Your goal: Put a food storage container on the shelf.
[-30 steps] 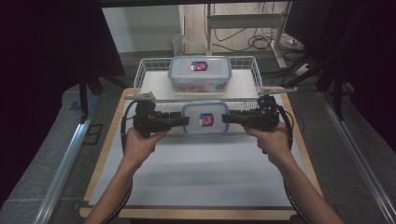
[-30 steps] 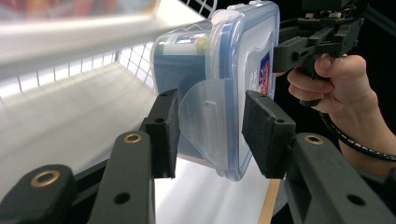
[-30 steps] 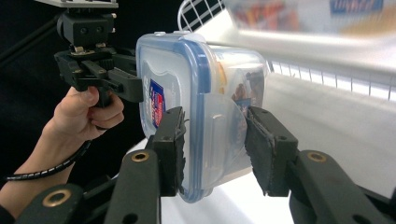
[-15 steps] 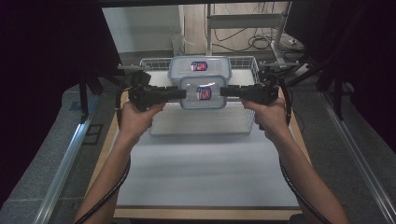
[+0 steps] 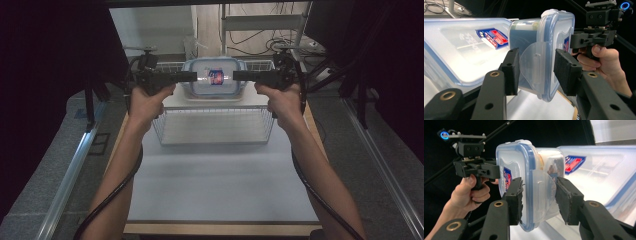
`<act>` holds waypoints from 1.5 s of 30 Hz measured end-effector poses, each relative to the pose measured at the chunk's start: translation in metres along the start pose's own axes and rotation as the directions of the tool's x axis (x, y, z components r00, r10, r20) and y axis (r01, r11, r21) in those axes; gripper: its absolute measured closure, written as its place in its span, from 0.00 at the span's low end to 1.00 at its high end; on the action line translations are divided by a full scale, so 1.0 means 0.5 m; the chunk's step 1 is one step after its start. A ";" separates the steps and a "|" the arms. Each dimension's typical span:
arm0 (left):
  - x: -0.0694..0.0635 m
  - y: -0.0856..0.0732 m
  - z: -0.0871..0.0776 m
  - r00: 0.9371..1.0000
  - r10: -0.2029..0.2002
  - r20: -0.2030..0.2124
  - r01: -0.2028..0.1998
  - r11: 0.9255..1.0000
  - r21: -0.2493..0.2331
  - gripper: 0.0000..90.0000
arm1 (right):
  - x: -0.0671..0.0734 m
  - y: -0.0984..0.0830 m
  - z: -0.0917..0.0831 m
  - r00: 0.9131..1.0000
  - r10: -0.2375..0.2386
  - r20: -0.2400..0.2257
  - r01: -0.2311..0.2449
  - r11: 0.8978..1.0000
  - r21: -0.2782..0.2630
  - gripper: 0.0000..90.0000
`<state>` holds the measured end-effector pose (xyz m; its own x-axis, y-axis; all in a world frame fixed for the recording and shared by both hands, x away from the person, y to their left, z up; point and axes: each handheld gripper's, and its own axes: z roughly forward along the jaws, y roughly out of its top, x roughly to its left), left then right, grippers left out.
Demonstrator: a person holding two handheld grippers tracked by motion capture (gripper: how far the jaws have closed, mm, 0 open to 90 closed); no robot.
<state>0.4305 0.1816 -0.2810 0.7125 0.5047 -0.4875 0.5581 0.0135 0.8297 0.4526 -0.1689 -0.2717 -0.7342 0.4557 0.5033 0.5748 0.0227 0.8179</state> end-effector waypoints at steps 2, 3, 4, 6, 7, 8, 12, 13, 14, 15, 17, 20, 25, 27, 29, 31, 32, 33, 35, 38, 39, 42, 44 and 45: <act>0.005 0.009 0.002 1.000 -0.007 -0.006 0.007 1.000 -0.003 0.63 | -0.008 0.007 0.004 1.000 0.017 -0.004 -0.017 1.000 -0.009 0.64; 0.008 0.013 0.003 1.000 -0.011 -0.009 0.011 1.000 -0.004 0.63 | -0.012 0.010 0.007 1.000 0.028 -0.008 -0.028 1.000 -0.013 0.64; 0.011 0.016 0.004 1.000 -0.017 -0.012 0.017 1.000 -0.005 0.63 | -0.016 0.013 0.010 0.999 0.036 -0.011 -0.036 0.999 -0.016 0.64; 0.016 0.022 0.006 0.999 -0.027 -0.017 0.027 1.000 -0.007 0.63 | -0.024 0.019 0.016 0.999 0.049 -0.017 -0.050 0.998 -0.025 0.64; 0.020 0.024 0.007 0.999 -0.032 -0.019 0.032 0.999 -0.007 0.63 | -0.028 0.021 0.019 0.998 0.055 -0.019 -0.055 0.998 -0.027 0.64; 0.024 0.026 0.008 0.999 -0.034 -0.020 0.034 0.999 -0.008 0.63 | -0.031 0.024 0.021 0.998 0.061 -0.020 -0.061 0.998 -0.029 0.64; 0.036 0.030 0.015 0.998 -0.057 -0.023 0.057 0.998 -0.005 0.63 | -0.044 0.031 0.030 0.997 0.077 -0.021 -0.078 0.997 -0.029 0.64; 0.040 0.029 0.016 0.998 -0.063 -0.018 0.062 0.998 -0.011 0.63 | -0.048 0.032 0.032 0.996 0.083 -0.019 -0.083 0.996 -0.024 0.64; 0.042 0.029 0.017 0.998 -0.065 -0.017 0.064 0.998 -0.017 0.63 | -0.051 0.032 0.033 0.996 0.092 -0.023 -0.093 0.995 -0.027 0.64; 0.042 0.029 0.018 0.997 -0.068 -0.020 0.068 0.997 -0.023 0.63 | -0.053 0.032 0.035 0.995 0.096 -0.025 -0.096 0.995 -0.031 0.64; 0.043 0.030 0.019 0.998 -0.062 -0.025 0.062 0.998 -0.023 0.63 | -0.055 0.033 0.036 0.995 0.095 -0.023 -0.095 0.995 -0.031 0.64; 0.041 0.030 0.021 0.997 -0.037 -0.073 0.035 0.999 -0.027 0.62 | -0.061 0.032 0.039 0.995 0.097 -0.025 -0.098 0.995 -0.035 0.64; 0.038 0.030 0.031 0.994 -0.016 -0.112 0.015 1.000 -0.011 0.59 | -0.056 0.035 0.046 0.997 0.075 0.022 -0.075 0.997 -0.030 0.59; 0.037 0.030 0.036 0.992 -0.003 -0.126 0.003 1.000 -0.001 0.57 | -0.055 0.036 0.049 0.997 0.072 0.026 -0.071 0.997 -0.031 0.58; 0.036 0.029 0.039 0.992 -0.012 -0.129 0.012 1.000 -0.004 0.55 | -0.054 0.038 0.050 0.997 0.059 0.045 -0.058 0.998 -0.036 0.57; 0.038 0.027 0.040 0.991 -0.019 -0.131 0.017 1.000 -0.013 0.53 | -0.052 0.041 0.051 0.996 0.030 0.084 -0.027 0.999 -0.041 0.57; 0.039 0.026 0.039 0.991 -0.031 -0.129 0.029 0.999 -0.021 0.50 | -0.052 0.043 0.051 0.995 0.016 0.100 -0.012 0.999 -0.040 0.58; 0.041 0.025 0.037 0.991 -0.039 -0.127 0.035 0.999 -0.036 0.48 | -0.051 0.044 0.053 0.994 0.010 0.106 -0.007 0.999 -0.033 0.57; 0.041 0.024 0.033 0.992 -0.046 -0.114 0.040 0.998 -0.055 0.47 | -0.049 0.045 0.055 0.991 -0.021 0.134 0.025 0.999 -0.031 0.55; 0.033 0.023 0.028 0.986 -0.007 -0.166 0.000 0.999 -0.046 0.43 | -0.042 0.045 0.053 0.985 -0.056 0.164 0.063 0.997 -0.036 0.55; 0.029 0.022 0.025 0.984 0.003 -0.177 -0.012 0.999 -0.048 0.43 | -0.040 0.045 0.051 0.983 -0.071 0.172 0.078 0.996 -0.034 0.55; 0.017 0.017 0.014 0.980 0.050 -0.193 -0.063 0.996 -0.058 0.43 | -0.032 0.041 0.042 0.976 -0.114 0.186 0.124 0.991 -0.048 0.58; 0.005 0.011 0.007 0.972 0.097 -0.213 -0.110 0.993 -0.051 0.45 | -0.025 0.038 0.034 0.971 -0.136 0.194 0.149 0.987 -0.055 0.62; -0.001 0.007 0.004 0.965 0.123 -0.230 -0.137 0.990 -0.044 0.48 | -0.021 0.035 0.030 0.970 -0.147 0.196 0.161 0.985 -0.057 0.64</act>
<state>0.4331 0.1795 -0.2782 0.6586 0.6876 -0.3057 0.4362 -0.0178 0.8997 0.4758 -0.1599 -0.2666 -0.7252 0.6131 0.3133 0.4278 0.0447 0.9028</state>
